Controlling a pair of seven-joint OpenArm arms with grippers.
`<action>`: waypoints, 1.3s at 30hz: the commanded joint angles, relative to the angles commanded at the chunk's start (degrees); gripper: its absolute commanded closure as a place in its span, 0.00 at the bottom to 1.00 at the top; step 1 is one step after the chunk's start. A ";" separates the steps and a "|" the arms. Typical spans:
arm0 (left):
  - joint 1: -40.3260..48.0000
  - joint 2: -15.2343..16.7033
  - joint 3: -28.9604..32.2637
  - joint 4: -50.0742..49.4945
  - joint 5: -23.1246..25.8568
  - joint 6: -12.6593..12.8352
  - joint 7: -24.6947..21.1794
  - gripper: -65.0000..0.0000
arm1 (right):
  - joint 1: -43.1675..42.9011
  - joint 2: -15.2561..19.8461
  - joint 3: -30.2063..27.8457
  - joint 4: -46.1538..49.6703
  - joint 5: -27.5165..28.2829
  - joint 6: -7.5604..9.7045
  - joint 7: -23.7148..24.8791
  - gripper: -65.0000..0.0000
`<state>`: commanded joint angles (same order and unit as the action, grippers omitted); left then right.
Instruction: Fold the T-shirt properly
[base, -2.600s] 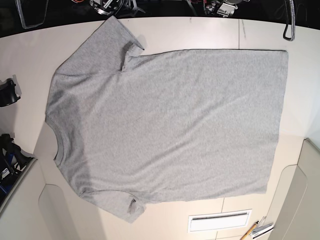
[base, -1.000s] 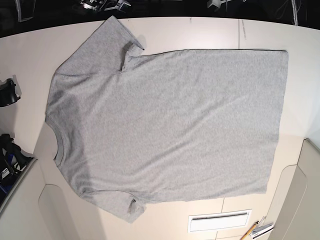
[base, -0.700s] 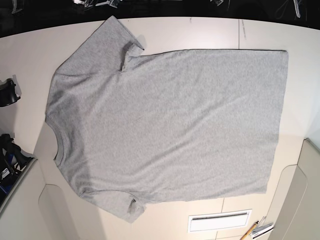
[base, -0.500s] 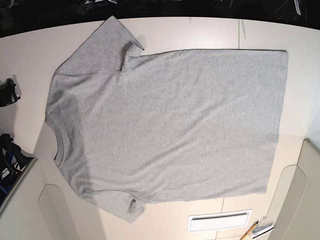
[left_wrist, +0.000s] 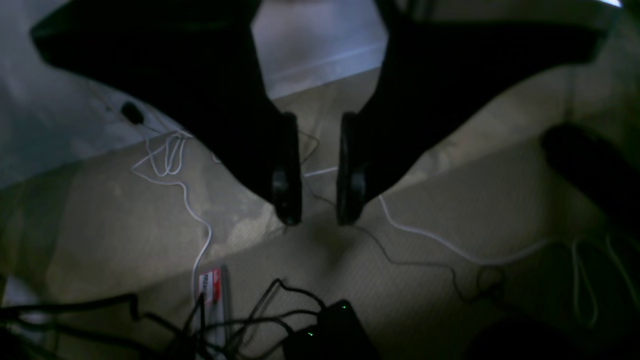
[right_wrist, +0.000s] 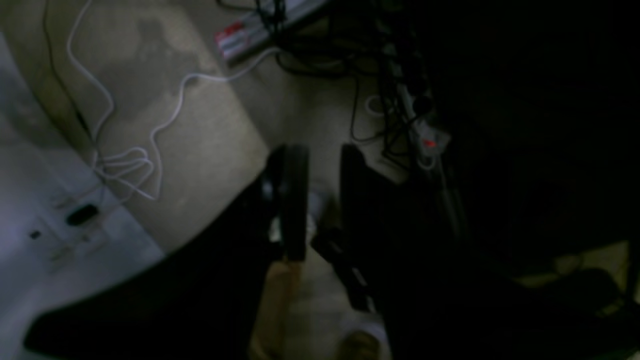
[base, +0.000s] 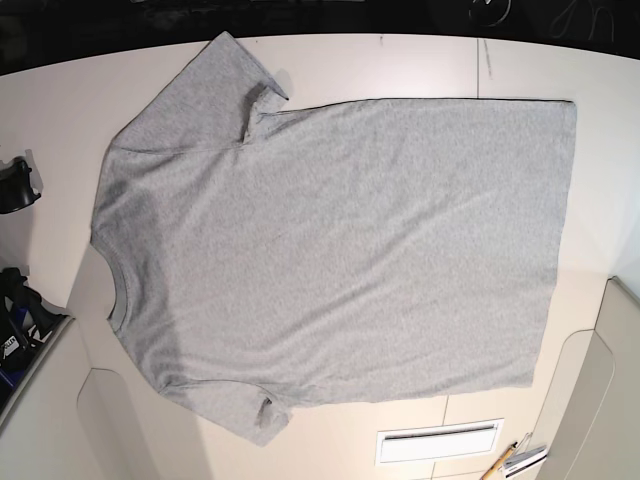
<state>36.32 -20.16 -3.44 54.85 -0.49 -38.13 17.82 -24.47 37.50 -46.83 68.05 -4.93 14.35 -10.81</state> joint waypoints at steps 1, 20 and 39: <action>1.09 0.00 -1.49 1.18 -1.40 -0.94 0.76 0.80 | -0.74 1.31 0.00 1.99 0.00 0.00 -0.35 0.83; 22.40 0.02 -15.34 36.89 -13.14 -1.87 6.08 0.80 | -13.51 13.11 26.32 34.67 17.14 11.65 -7.28 0.83; 23.65 -0.04 -29.70 50.27 -29.42 -1.87 10.91 0.61 | -13.49 -0.28 60.92 40.87 48.22 17.55 -23.67 0.62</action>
<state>59.96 -20.21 -33.15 105.12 -29.91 -40.00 28.73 -37.95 37.21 14.09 108.92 43.29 31.90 -34.48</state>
